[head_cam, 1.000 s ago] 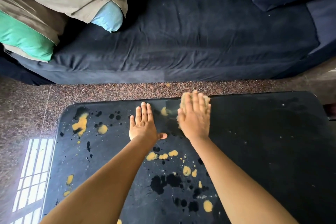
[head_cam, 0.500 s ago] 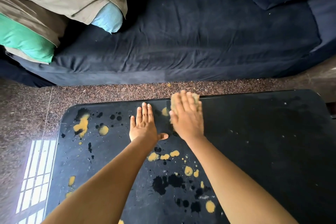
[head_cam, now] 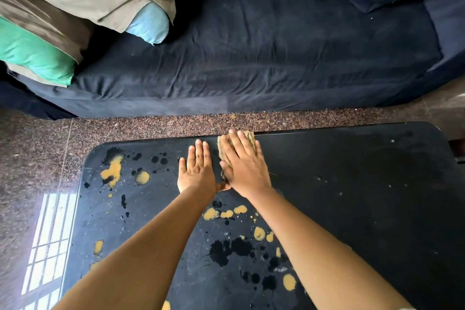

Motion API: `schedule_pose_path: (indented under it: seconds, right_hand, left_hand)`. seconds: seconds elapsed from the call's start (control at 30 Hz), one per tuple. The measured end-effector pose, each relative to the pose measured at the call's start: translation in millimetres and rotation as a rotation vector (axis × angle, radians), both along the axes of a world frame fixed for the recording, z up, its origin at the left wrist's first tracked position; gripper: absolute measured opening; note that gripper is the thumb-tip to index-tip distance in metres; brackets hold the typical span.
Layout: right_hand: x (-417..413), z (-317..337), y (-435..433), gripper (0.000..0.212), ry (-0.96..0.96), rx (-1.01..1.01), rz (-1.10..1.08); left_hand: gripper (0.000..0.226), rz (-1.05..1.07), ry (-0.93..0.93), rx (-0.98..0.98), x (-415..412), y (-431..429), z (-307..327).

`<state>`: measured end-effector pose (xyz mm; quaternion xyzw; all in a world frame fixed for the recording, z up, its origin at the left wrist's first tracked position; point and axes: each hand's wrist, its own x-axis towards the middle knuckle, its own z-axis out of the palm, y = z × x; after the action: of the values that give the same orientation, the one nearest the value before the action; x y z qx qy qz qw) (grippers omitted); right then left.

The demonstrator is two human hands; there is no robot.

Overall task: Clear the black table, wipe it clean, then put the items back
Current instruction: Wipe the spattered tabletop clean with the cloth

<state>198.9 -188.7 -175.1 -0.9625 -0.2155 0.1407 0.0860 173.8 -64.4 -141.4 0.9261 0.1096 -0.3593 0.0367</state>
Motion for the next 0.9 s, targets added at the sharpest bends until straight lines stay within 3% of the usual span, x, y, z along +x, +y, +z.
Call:
schedule_pose_path:
  seconds: [0.1, 0.2, 0.27, 0.37, 0.47, 0.5, 0.6, 0.67, 0.83, 0.9]
  right_hand:
    - [2, -1, -39, 0.058, 0.023, -0.050, 0.028]
    - [3, 0, -62, 0.060, -0.004, -0.050, -0.323]
    - [1, 0, -42, 0.061, -0.016, -0.043, -0.433]
    - [-6, 2, -7, 0.061, 0.006, 0.031, -0.144]
    - [2, 3, -29, 0.060, 0.030, -0.052, 0.159]
    - [6, 1, -43, 0.059, 0.031, -0.077, 0.136]
    - [6, -2, -62, 0.059, -0.024, -0.050, -0.283]
    - [-2, -1, -45, 0.061, -0.015, -0.033, -0.378]
    - [-15, 8, -47, 0.059, 0.021, -0.036, 0.221]
    - [-2, 4, -63, 0.058, 0.040, -0.077, 0.085]
  left_hand:
    - [0.120, -0.008, 0.004, 0.001, 0, 0, 0]
    - [0.119, -0.019, 0.004, 0.013, 0, 1, 0]
    - [0.119, -0.021, 0.005, 0.007, 0, 1, -1]
    - [0.119, -0.014, -0.013, 0.008, -1, 1, 0]
    - [0.118, -0.023, -0.036, -0.014, -2, 3, 2]
    - [0.118, -0.028, -0.044, -0.016, -3, 3, 3]
    - [0.120, -0.067, -0.056, -0.024, -3, 9, 5]
    - [0.121, -0.087, -0.058, -0.043, -2, 15, 5]
    - [0.114, -0.102, -0.060, -0.102, 0, 28, 5]
    - [0.115, -0.088, -0.067, -0.111, -1, 27, 4]
